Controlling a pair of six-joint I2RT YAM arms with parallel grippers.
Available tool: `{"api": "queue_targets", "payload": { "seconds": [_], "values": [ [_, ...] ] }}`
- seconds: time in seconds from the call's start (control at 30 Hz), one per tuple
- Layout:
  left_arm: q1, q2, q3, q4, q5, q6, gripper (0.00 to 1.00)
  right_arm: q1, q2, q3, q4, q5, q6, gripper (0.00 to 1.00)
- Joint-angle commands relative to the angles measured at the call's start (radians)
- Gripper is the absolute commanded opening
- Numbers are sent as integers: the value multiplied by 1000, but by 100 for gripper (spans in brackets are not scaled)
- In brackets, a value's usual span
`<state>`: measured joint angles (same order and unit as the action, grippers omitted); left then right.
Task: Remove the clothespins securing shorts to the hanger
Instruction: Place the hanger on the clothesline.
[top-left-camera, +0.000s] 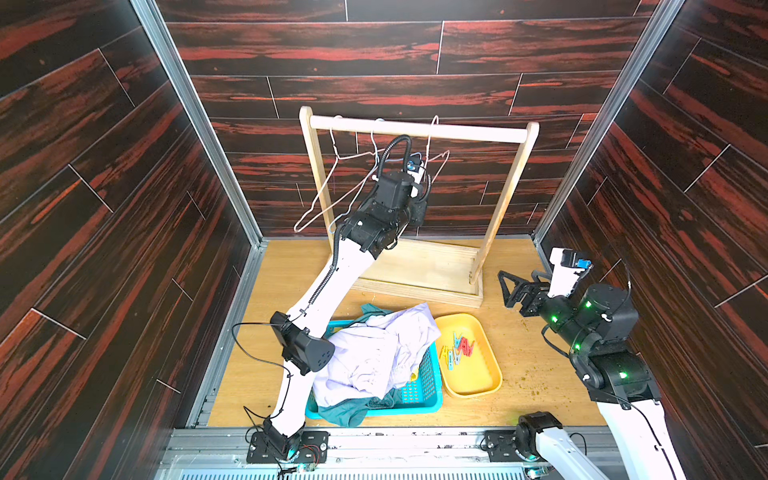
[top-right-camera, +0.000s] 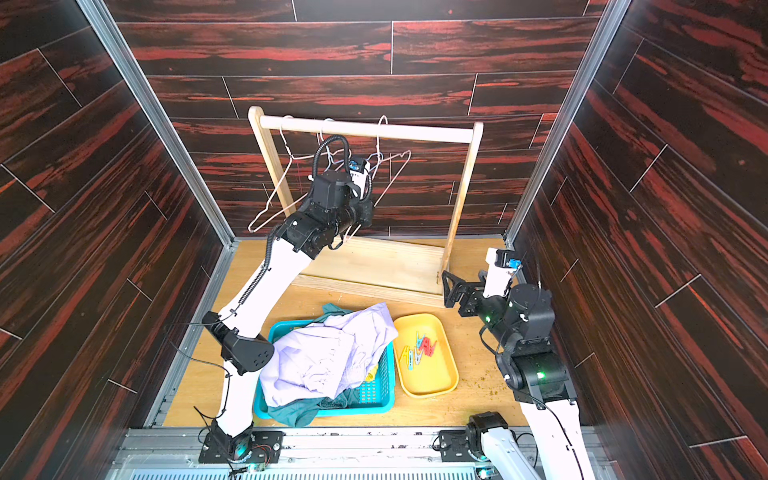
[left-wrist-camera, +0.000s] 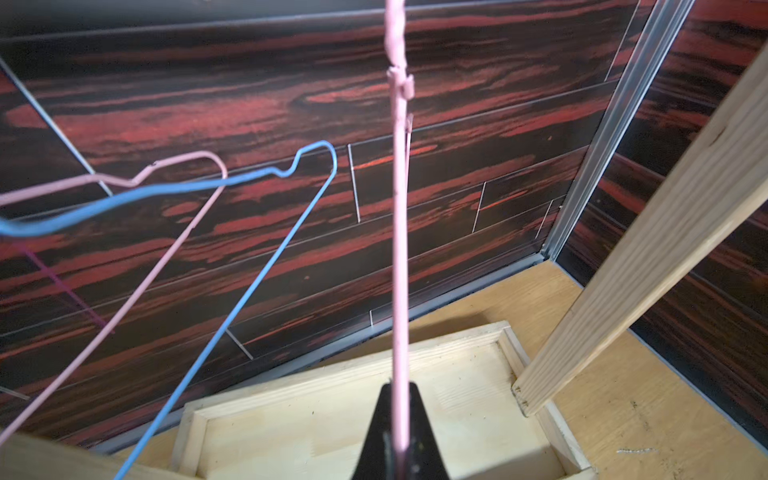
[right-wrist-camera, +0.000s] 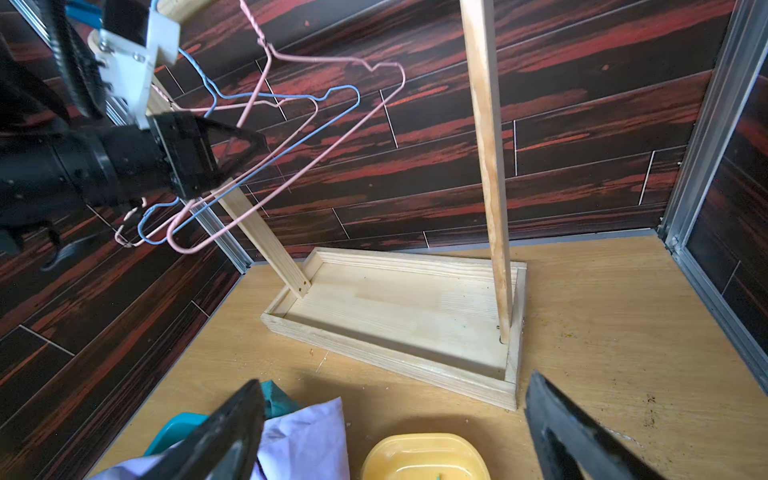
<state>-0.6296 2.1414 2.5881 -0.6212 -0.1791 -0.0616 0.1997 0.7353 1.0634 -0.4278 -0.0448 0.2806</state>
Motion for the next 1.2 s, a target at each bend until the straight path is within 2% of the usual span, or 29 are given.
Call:
{"api": "queue_targets", "payload": {
  "seconds": [0.0, 0.07, 0.13, 0.27, 0.33, 0.43, 0.67, 0.73, 0.87, 1.0, 1.17],
  "values": [
    [5, 5, 84, -26, 38, -32, 8, -1, -1, 7, -21, -13, 13, 98],
    [5, -2, 58, -31, 72, -38, 38, -1, -6, 4, -23, -8, 14, 98],
    [5, -22, 11, -25, 96, -46, 58, -1, -13, 1, -23, -3, 11, 98],
    [5, -81, -97, 11, 92, -65, 89, 0, -14, 5, -32, -3, 6, 98],
    [5, -129, -171, 69, 95, -67, 97, -1, -20, 6, -31, -3, 3, 99],
    [5, -253, -361, 230, 110, -48, 100, -1, -34, -3, -17, 8, -2, 98],
    [5, -591, -889, 709, 38, -4, 100, -1, -53, -14, -6, 33, -32, 98],
    [5, -662, -980, 779, 42, 17, 100, -1, -56, -15, -10, 41, -44, 98],
    [5, -806, -1172, 924, 139, 58, 100, -1, -62, -20, -16, 69, -65, 98],
    [5, -941, -1337, 1035, 172, 63, 100, -1, -63, -22, -11, 86, -89, 98],
    [5, -1089, -1467, 996, 135, 115, 100, -1, -59, -39, 31, 127, -97, 98]
  ]
}}
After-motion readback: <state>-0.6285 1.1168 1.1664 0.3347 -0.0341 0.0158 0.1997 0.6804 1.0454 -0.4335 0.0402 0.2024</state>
